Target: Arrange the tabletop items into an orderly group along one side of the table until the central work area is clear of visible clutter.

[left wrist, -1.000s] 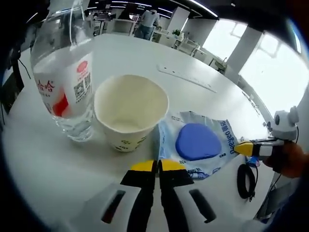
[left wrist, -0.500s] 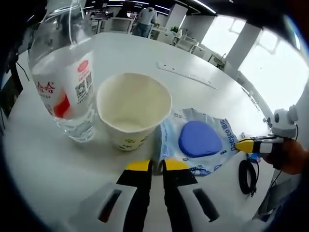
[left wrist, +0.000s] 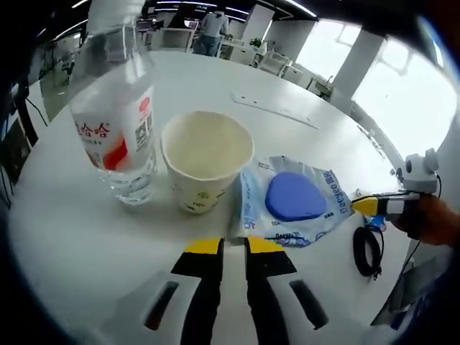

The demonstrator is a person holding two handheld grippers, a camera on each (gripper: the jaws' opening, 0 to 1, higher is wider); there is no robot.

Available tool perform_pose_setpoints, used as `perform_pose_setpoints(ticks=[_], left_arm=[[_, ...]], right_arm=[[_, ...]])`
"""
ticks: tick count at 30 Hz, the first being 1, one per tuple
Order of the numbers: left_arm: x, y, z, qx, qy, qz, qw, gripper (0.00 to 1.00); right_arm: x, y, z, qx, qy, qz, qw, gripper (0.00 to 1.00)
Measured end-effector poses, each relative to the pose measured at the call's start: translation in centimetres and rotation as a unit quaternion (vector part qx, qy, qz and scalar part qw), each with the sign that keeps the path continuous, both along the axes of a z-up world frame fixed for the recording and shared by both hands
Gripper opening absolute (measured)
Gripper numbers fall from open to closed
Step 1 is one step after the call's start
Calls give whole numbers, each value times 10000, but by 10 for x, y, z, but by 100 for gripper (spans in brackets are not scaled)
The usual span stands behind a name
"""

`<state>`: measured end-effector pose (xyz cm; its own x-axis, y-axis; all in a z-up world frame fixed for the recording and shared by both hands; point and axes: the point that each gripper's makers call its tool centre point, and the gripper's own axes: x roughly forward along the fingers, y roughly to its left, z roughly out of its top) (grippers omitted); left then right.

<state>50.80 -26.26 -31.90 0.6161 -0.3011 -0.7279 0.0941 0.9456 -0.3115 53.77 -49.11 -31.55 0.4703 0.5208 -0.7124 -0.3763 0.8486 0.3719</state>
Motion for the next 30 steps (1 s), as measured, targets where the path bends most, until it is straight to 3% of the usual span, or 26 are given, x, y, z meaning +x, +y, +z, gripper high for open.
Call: perform_pose_setpoints(ticks=[14,20,30], left_arm=[[-17,5,18,125,-144,-266,9995,11],[-36,3,20,201,-171,-593,9979,15],[-61,13,26,253,-205,-736,9968,19]], right_arm=[[-13,-17,11,12,-108,-177,9998,6],[-24,-29,15,22,-139,-294,9995,6],[-47,-46,20,-87,-246,-360,9990,7]])
